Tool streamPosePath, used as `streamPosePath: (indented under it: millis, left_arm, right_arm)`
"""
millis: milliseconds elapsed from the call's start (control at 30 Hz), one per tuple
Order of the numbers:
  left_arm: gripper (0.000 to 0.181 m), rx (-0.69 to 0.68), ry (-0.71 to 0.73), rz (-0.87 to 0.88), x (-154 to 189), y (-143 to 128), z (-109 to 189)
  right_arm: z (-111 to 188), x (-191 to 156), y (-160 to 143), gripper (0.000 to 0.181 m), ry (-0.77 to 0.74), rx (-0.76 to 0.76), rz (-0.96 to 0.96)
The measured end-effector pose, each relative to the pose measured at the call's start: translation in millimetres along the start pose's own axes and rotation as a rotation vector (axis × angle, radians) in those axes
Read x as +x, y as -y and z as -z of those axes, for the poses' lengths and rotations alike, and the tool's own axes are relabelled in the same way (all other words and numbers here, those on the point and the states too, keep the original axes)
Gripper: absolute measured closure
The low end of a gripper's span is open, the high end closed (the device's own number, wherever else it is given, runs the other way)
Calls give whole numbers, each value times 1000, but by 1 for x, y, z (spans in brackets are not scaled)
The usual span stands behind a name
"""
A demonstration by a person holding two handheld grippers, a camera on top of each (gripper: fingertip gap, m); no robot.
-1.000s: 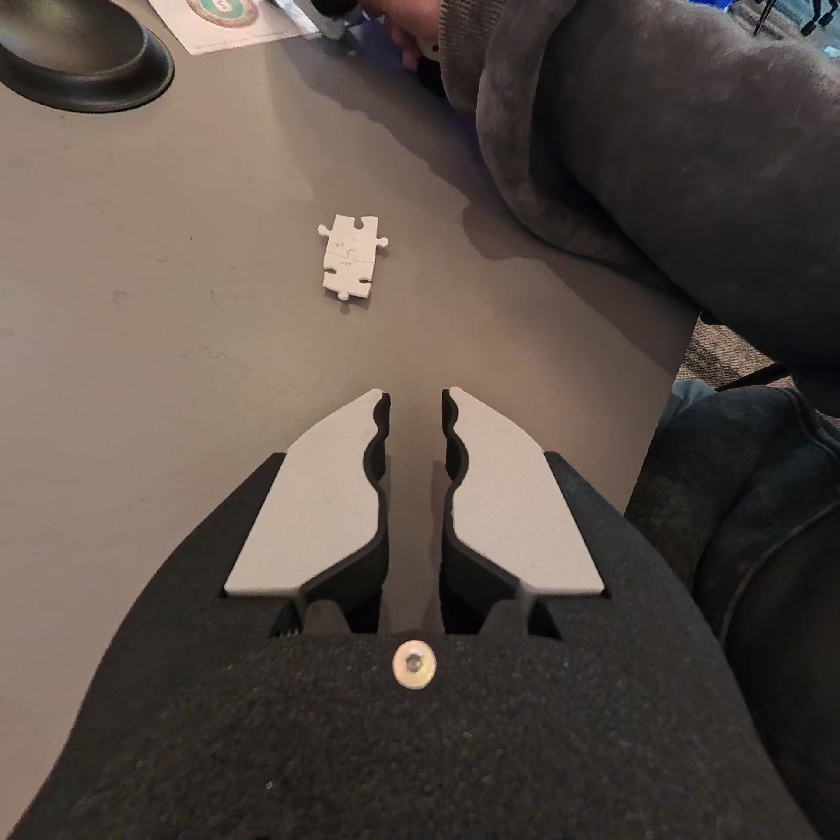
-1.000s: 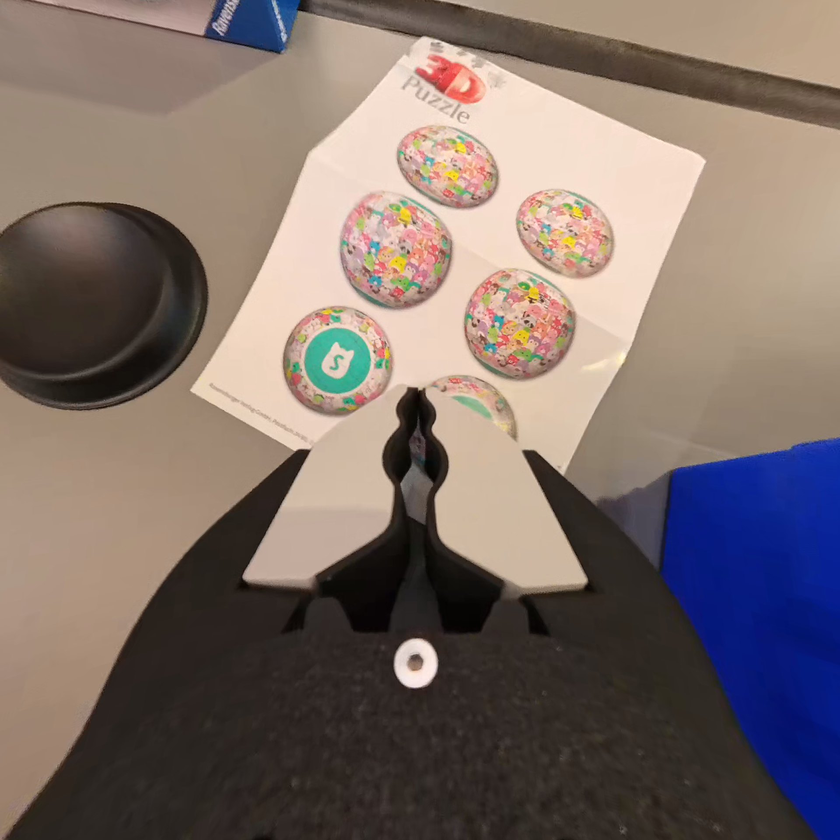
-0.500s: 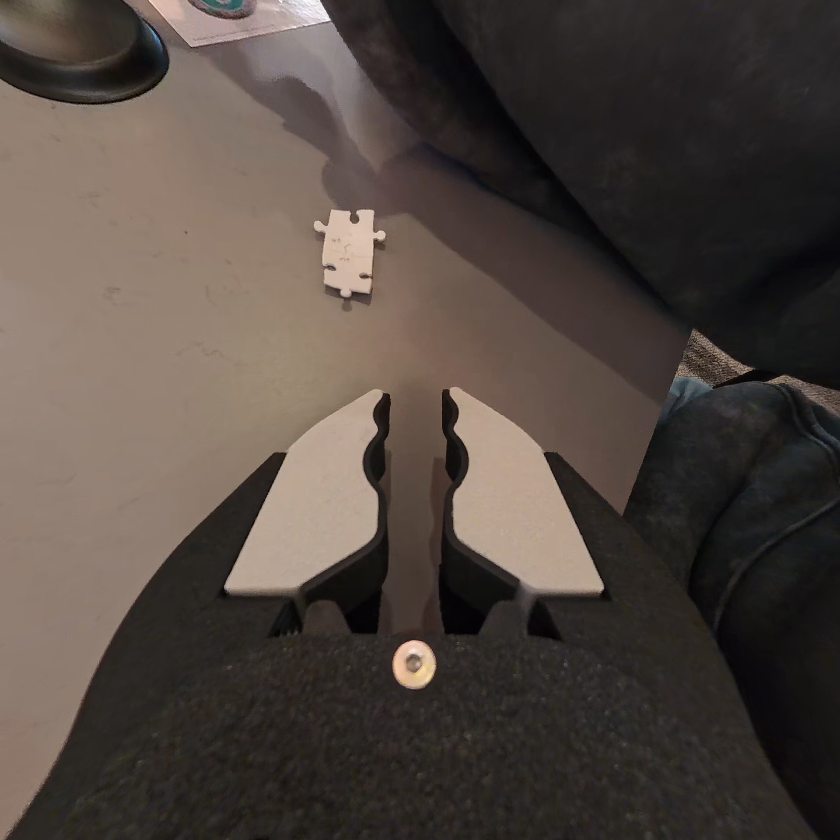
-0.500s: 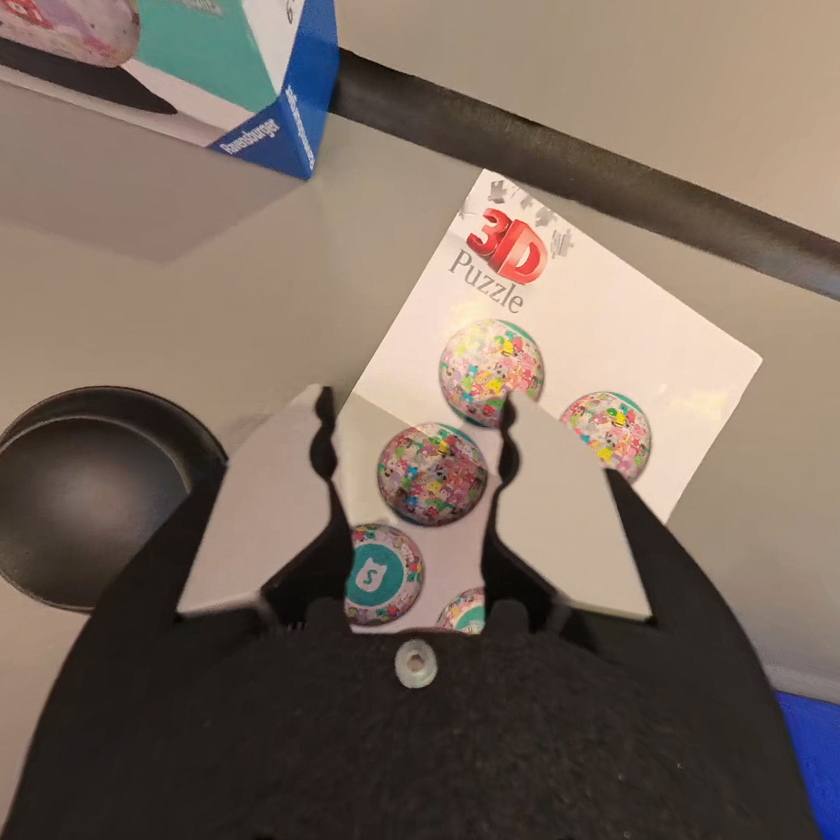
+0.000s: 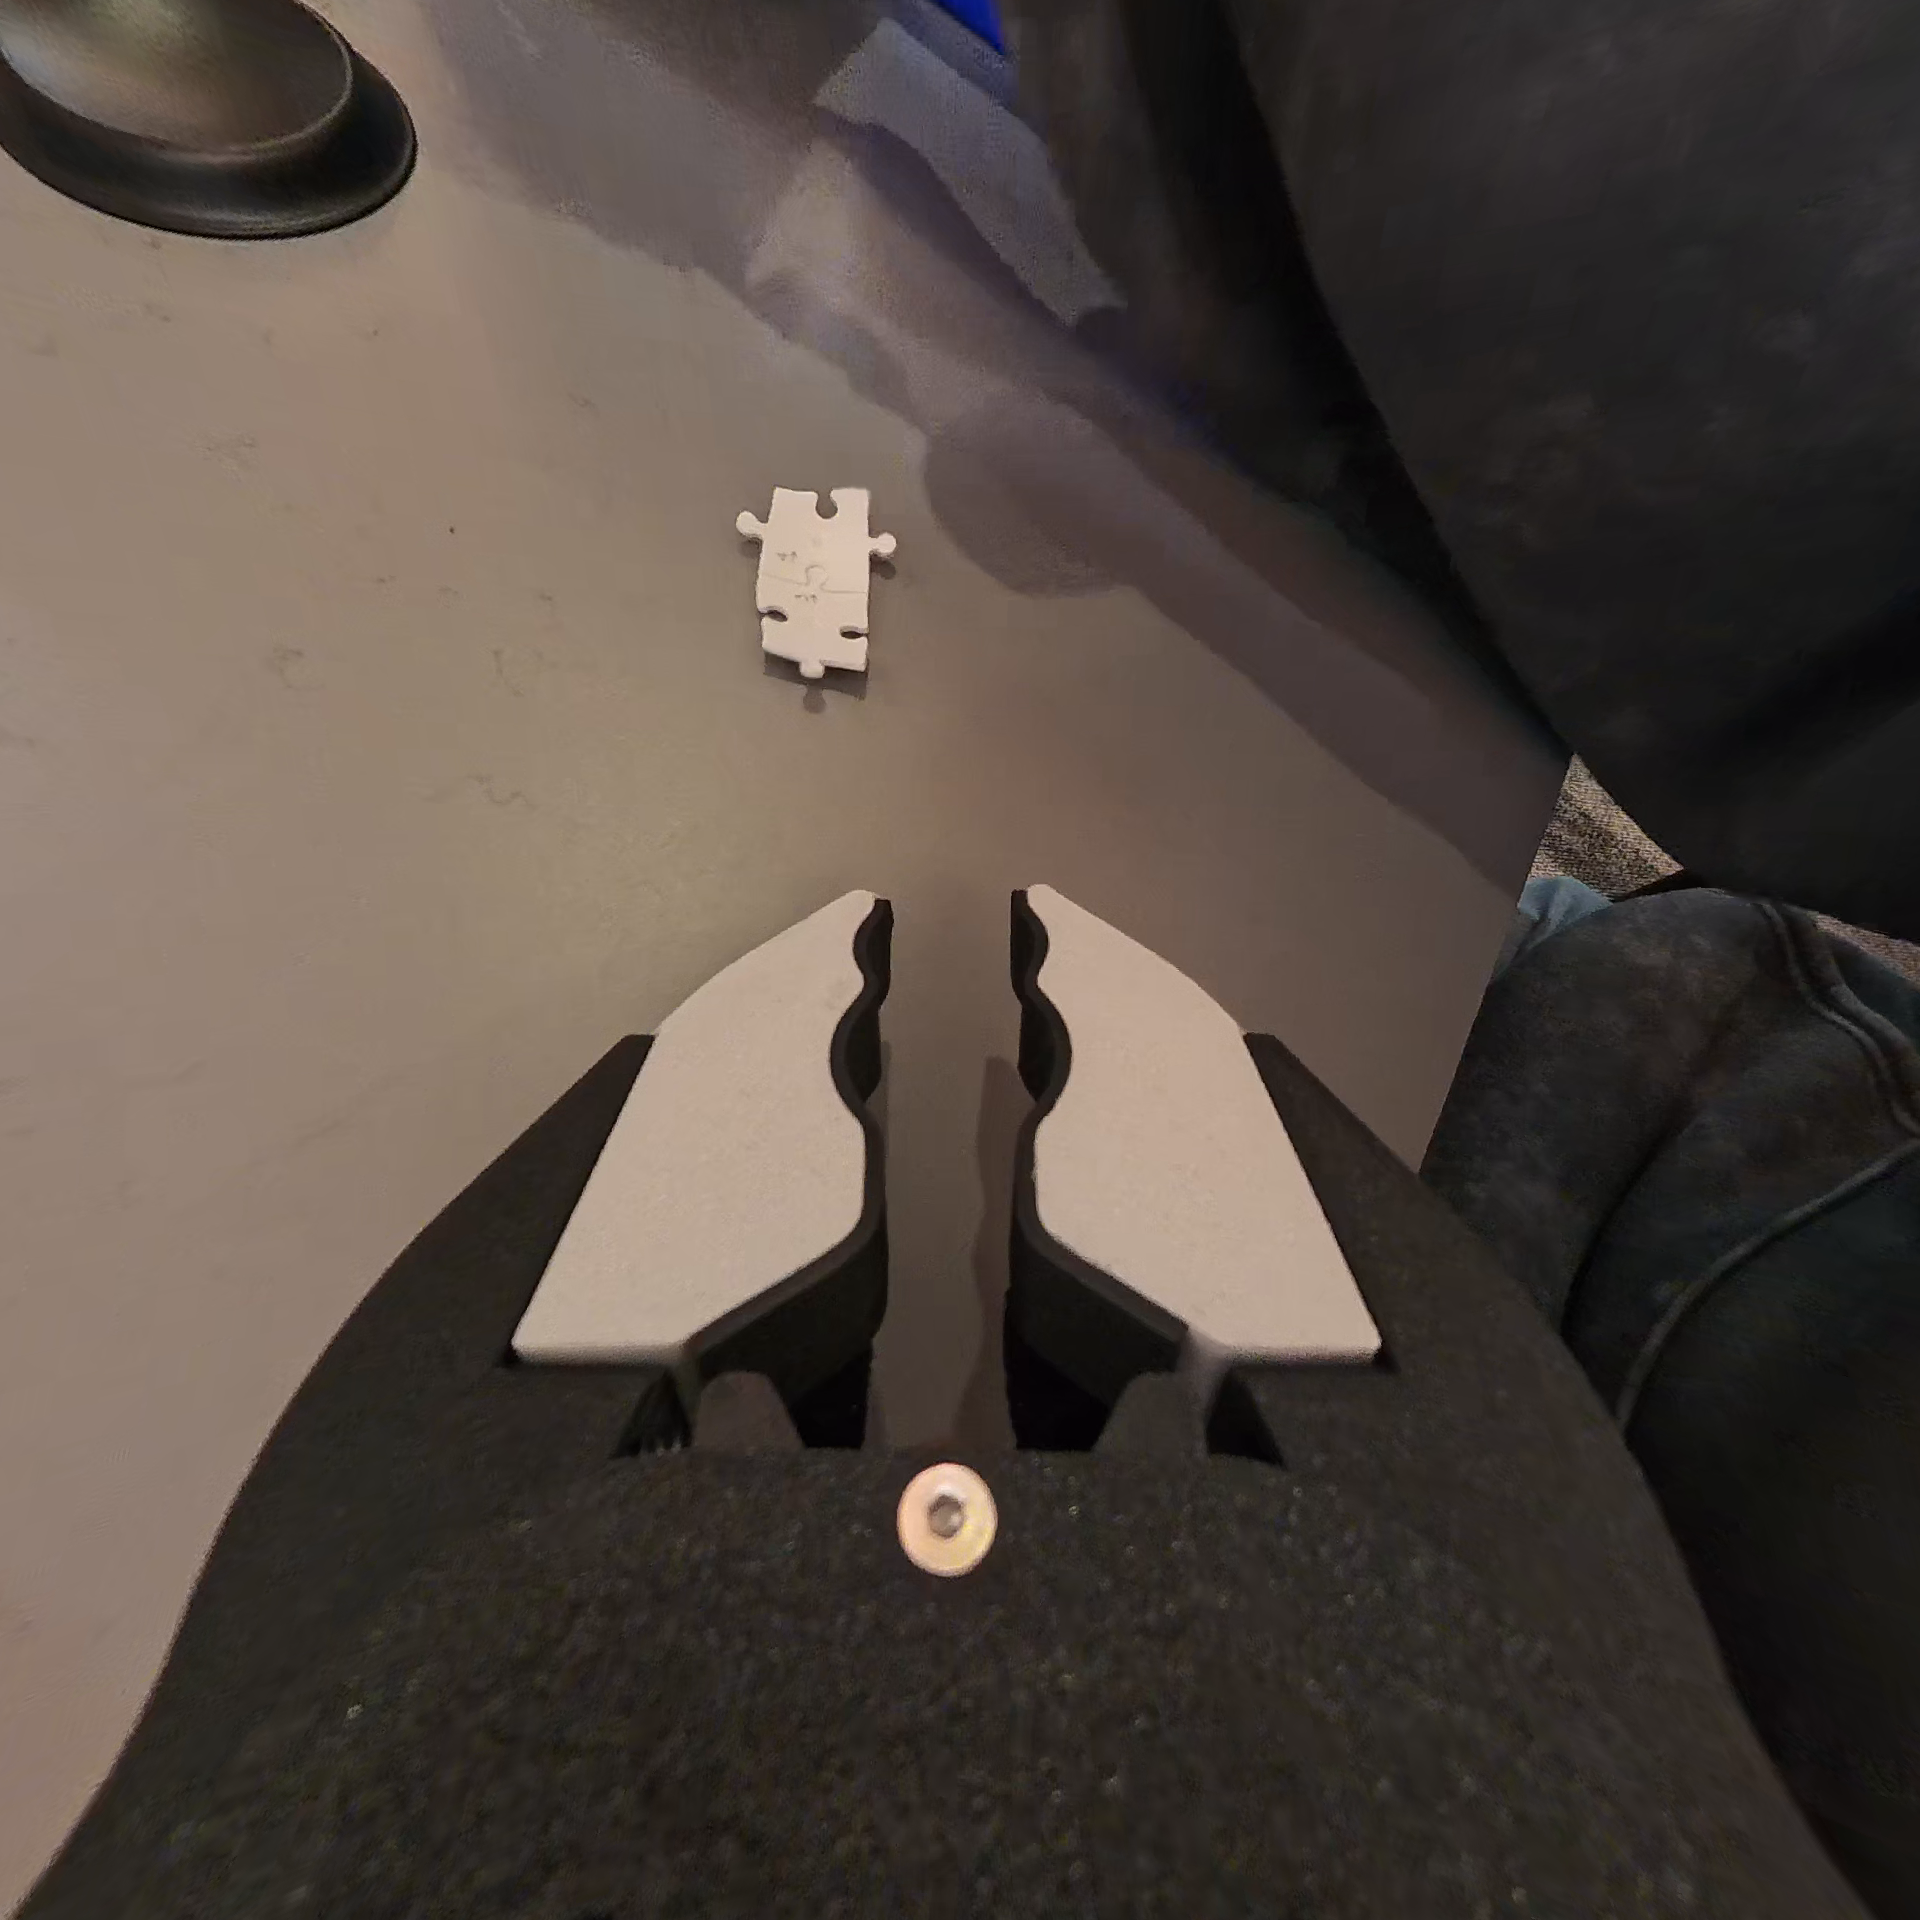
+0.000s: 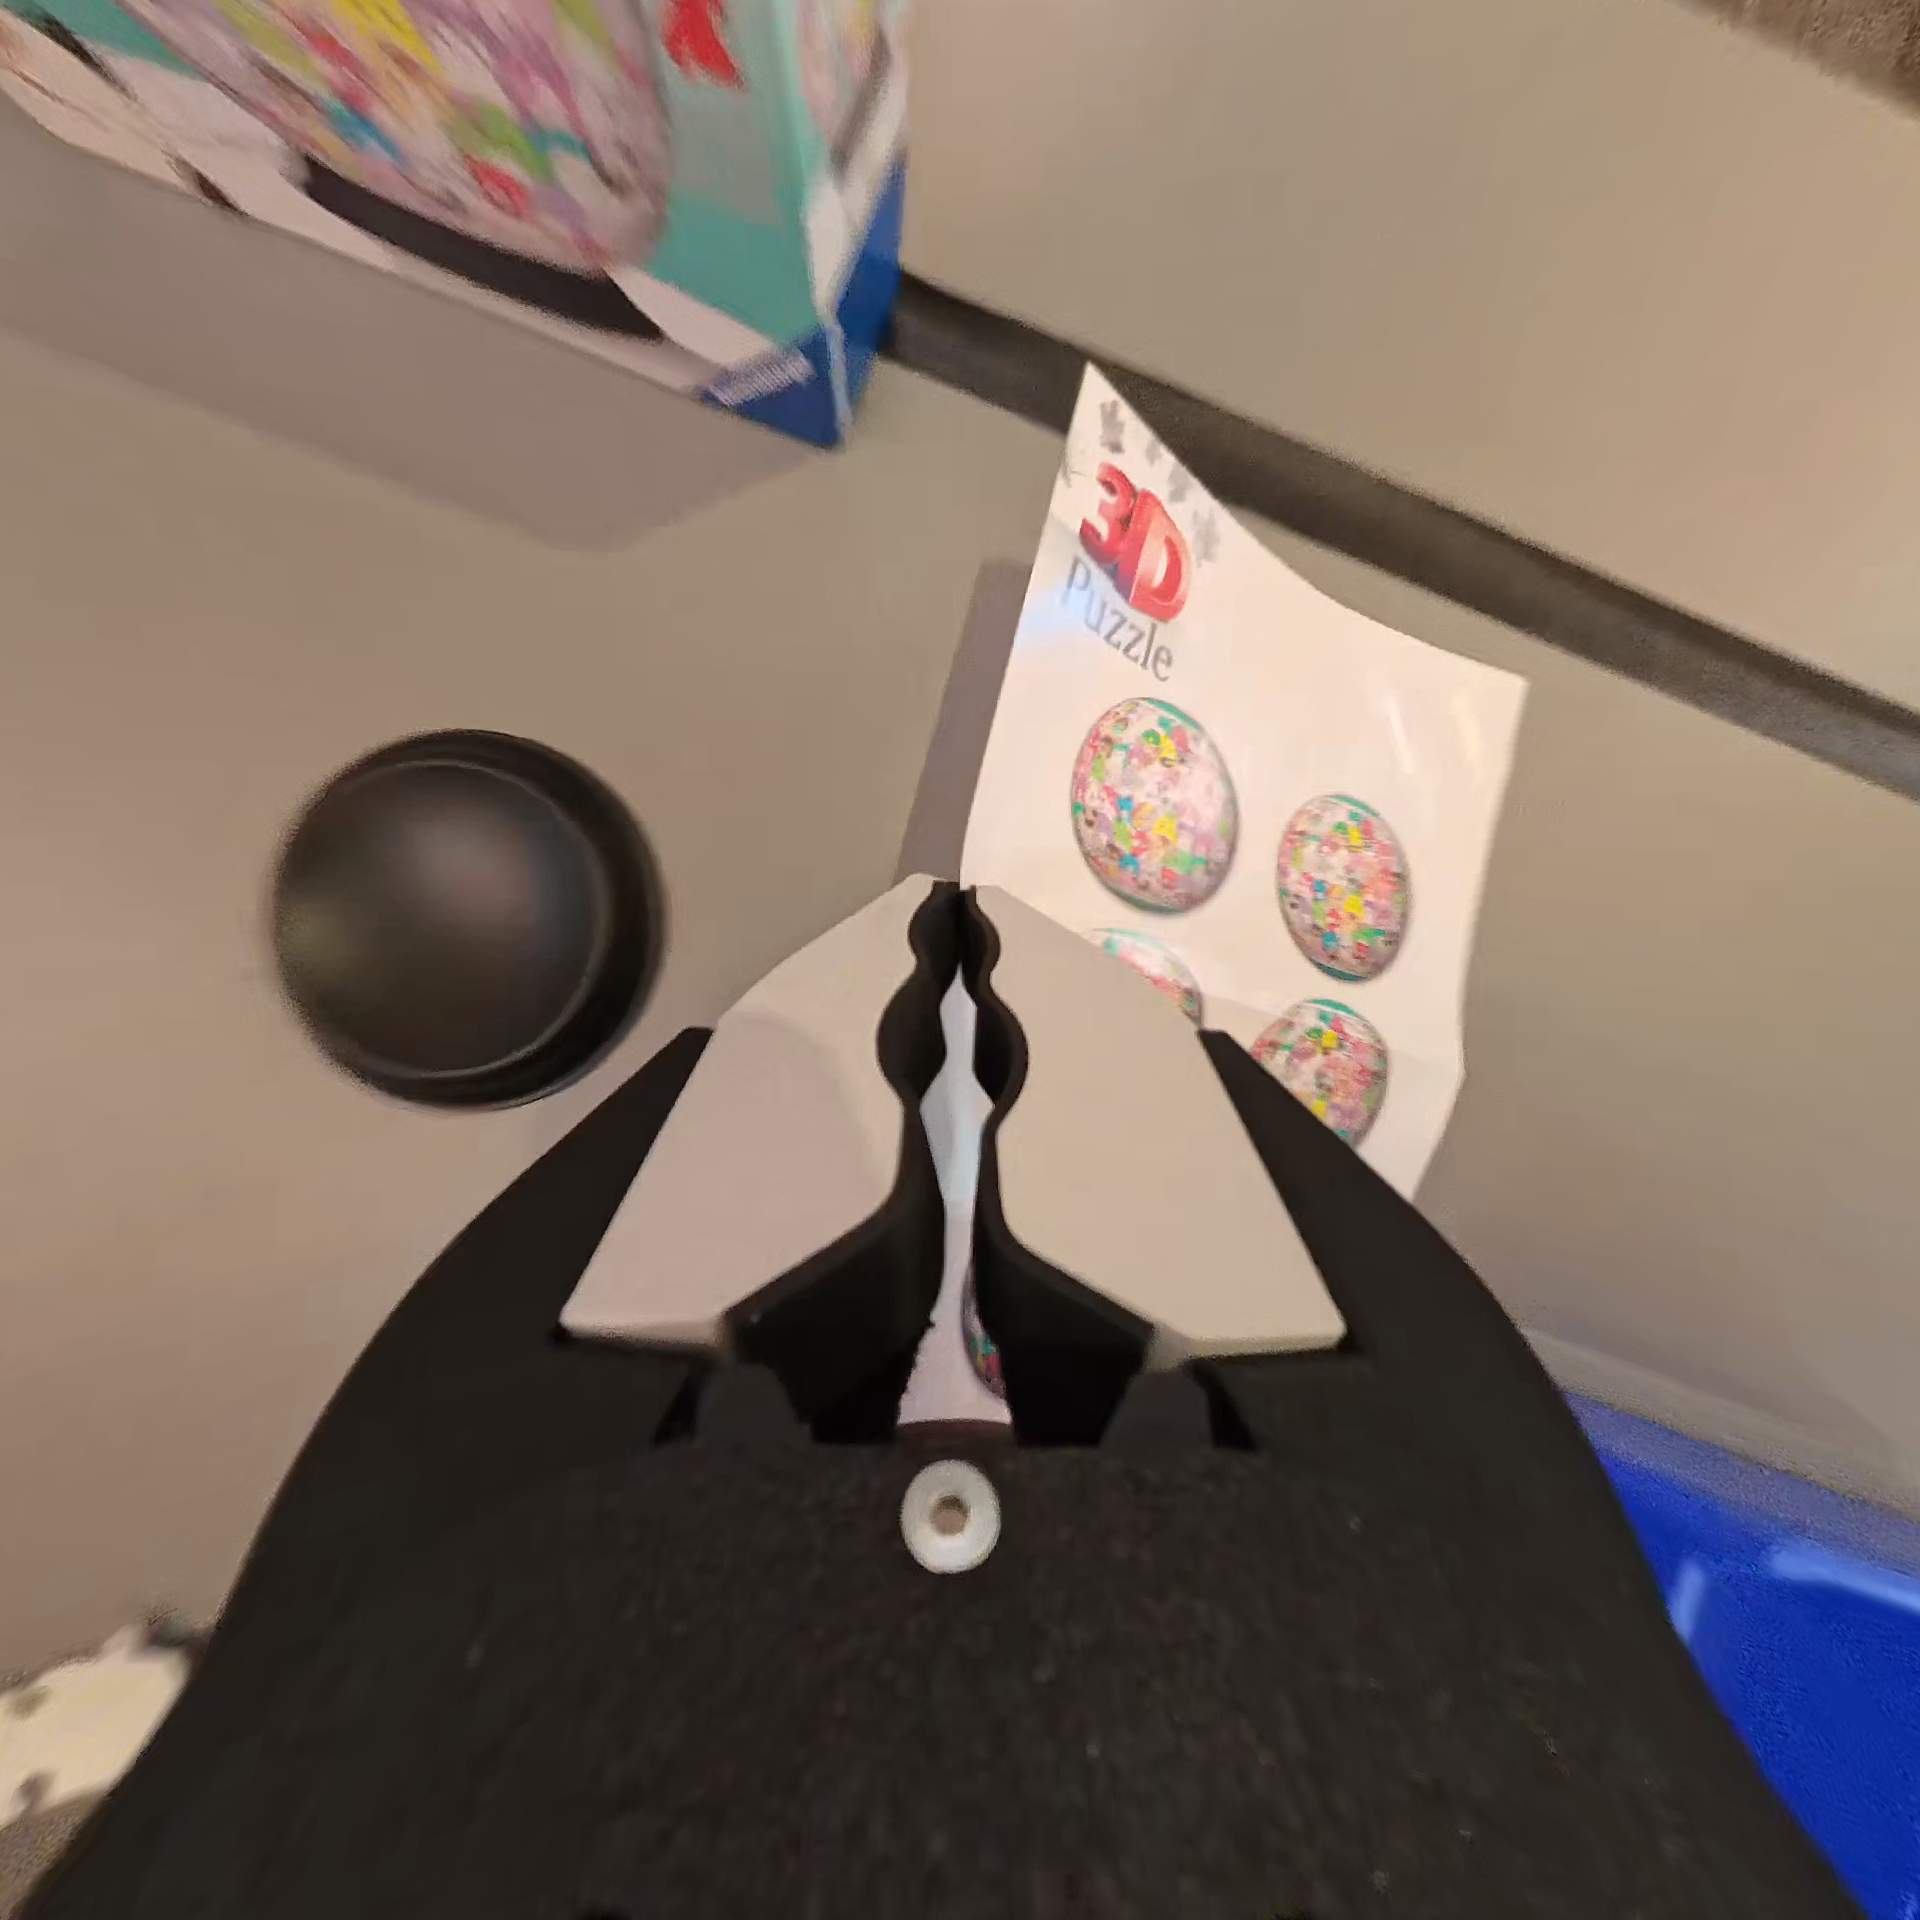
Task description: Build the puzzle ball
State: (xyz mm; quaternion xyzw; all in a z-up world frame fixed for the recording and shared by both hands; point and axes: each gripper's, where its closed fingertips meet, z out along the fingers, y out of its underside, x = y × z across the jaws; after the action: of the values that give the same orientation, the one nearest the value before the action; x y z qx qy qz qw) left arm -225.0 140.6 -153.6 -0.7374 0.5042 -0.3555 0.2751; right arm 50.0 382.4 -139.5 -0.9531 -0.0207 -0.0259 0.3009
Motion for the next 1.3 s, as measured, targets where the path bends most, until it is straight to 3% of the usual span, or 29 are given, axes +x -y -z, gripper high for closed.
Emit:
streamPosePath:
  millis: [167, 267, 367, 600, 833, 1300]
  left_arm:
    - [160, -2, -2, 1, 0, 0, -1]
    - [160, -4, -7, 0, 1, -1, -1]
    - [160, -6, -11, -1, 3, -1, -1]
    - [160, -2, -6, -1, 1, -1, 1]
    - [160, 10, -1, 5, -1, 1, 3]
    - [160, 26, 0, -5, 1, 5, 6]
  right_arm:
    - [98, -31, 37, 181, 171, 243, -31]
    - [151, -50, 48, 181, 361, 383, -100]
    - [181, -57, 47, 181, 489, 444, -121]
    - [245, -102, 42, 181, 947, 550, -115]
    - [287, -117, 38, 181, 1133, 584, -101]
    - [295, -118, 30, 181, 1152, 579, -99]
